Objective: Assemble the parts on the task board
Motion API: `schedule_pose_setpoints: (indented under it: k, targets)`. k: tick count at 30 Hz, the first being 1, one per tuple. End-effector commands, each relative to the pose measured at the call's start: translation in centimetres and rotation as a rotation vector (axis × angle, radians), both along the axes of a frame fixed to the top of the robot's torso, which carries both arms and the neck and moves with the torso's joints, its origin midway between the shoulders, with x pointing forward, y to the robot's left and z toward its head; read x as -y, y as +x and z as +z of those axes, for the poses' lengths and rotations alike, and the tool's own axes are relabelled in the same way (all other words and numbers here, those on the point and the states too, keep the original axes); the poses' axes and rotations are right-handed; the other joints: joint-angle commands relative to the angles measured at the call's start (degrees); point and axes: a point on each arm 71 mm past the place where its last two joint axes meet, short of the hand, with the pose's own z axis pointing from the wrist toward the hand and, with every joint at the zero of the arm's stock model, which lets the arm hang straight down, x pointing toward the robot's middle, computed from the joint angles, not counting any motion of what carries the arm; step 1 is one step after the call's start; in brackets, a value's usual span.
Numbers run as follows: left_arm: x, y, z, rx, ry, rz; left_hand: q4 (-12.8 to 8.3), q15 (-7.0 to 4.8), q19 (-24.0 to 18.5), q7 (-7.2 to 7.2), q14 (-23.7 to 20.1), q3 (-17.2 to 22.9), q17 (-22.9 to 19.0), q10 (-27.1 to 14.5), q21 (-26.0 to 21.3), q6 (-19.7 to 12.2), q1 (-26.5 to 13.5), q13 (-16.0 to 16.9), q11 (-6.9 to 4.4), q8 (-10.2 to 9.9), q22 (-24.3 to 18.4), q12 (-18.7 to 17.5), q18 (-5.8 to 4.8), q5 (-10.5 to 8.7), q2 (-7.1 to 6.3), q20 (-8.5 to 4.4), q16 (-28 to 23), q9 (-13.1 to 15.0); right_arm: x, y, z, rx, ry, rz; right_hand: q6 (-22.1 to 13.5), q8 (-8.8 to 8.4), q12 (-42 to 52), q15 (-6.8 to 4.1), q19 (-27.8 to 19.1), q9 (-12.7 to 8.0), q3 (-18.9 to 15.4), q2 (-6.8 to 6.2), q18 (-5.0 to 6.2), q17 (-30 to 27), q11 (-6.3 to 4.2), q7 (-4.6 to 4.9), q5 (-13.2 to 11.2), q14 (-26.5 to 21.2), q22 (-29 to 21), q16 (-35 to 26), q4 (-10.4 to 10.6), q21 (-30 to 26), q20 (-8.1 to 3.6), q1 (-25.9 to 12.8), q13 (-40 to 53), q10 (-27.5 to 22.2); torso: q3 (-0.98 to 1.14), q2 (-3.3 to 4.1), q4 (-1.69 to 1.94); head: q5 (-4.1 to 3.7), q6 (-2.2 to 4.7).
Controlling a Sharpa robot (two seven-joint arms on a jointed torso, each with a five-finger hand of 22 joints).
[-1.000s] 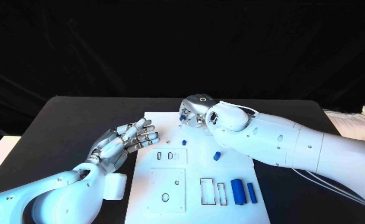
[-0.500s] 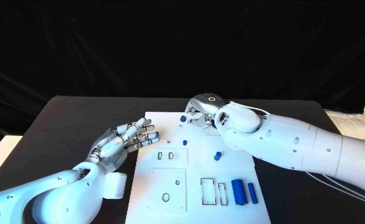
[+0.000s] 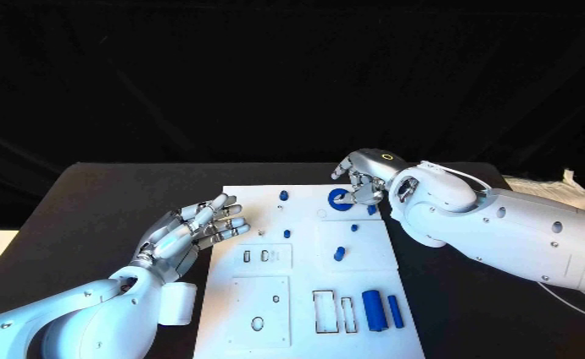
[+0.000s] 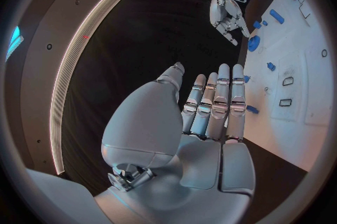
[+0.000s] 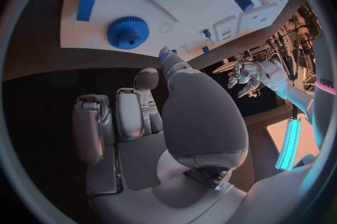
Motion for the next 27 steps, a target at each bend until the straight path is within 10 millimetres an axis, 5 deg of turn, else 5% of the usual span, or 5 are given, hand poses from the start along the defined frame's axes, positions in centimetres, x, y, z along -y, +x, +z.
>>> schedule_pose_setpoints:
  k: [1,7,17,19,27]
  targets:
    - [0.3,0.0,0.1,0.008,-0.024,-0.03,-0.32,0.43,0.14,0.88,0.05,0.22,-0.07,-0.15,-0.4,-0.12,0.2,-0.07,0.22,-0.38,-0.11,-0.25,0.72,0.37,0.52,0.32,-0.35,-0.05,0.9,0.2,-0.8,-0.125,0.004,-0.067,-0.72,0.02,10.94,0.48,2.33,0.13,-3.21,0.89,-0.97,-0.1,0.57,0.31,0.48,1.77,7.67,0.16,2.14,0.54,0.78,0.97,11.52,0.4,0.02,0.04,-0.23,-0.29,0.18]
    - [0.2,0.1,0.1,0.007,-0.026,-0.033,-0.36,0.43,0.14,0.88,0.07,0.3,-0.07,-0.15,-0.41,-0.11,0.25,-0.07,0.22,-0.39,-0.12,-0.25,0.72,0.38,0.57,0.32,-0.37,-0.05,2.1,0.9,-1.2,-0.164,0.008,-0.114,-0.65,0.15,22.07,0.93,3.0,0.53,-5.82,1.39,-1.26,-0.16,0.87,0.64,1.3,1.76,9.24,0.28,5.62,1.3,1.15,2.96,23.25,2.24,-0.04,0.02,-0.03,-0.51,0.22]
    - [0.3,0.1,0.1,0.007,-0.026,-0.035,-0.41,0.43,0.15,0.87,0.08,0.37,-0.08,-0.15,-0.43,-0.11,0.29,-0.07,0.22,-0.4,-0.14,-0.25,0.72,0.38,0.61,0.32,-0.4,-0.05,1.8,1.5,-1.6,-0.186,0.007,-0.126,-0.24,0.3,26.84,0.98,3.56,0.8,-5.98,1.99,-1.5,-0.21,0.93,0.71,2.42,1.75,10.37,0.34,6.2,1.82,1.28,3.8,28.03,4.06,-0.01,0.06,0.05,-0.71,-0.19]
    - [0.3,0.1,0.1,0.007,-0.026,-0.034,-0.41,0.43,0.15,0.87,0.08,0.37,-0.08,-0.15,-0.43,-0.11,0.29,-0.07,0.22,-0.4,-0.14,-0.25,0.72,0.38,0.61,0.32,-0.4,-0.05,1.7,1.6,-1.6,-0.185,0.005,-0.123,-0.07,0.3,27.33,1.32,3.58,0.93,-6.08,2.29,-1.52,20.35,1.1,0.83,2.51,5.06,10.48,11.58,6.23,1.87,1.51,3.96,28.75,4.05,-0.03,0.05,-0.04,-0.64,-0.24]
    - [0.4,0.1,0.1,0.006,-0.026,-0.036,-0.48,0.43,0.15,0.87,0.08,0.46,-0.09,-0.16,-0.45,-0.12,0.35,-0.07,0.22,-0.43,-0.16,-0.25,0.72,0.37,0.64,0.32,-0.45,-0.05,0.9,1.8,-1.8,-0.193,-0.002,-0.106,0.4,0.4,29.34,1.6,3.86,1.16,-6.25,2.6,-1.63,23.76,1.28,0.94,2.64,5.38,11.05,13.31,6.19,2.12,1.86,3.97,30.82,5.11,-0.01,0.06,0.01,-0.59,-0.49]
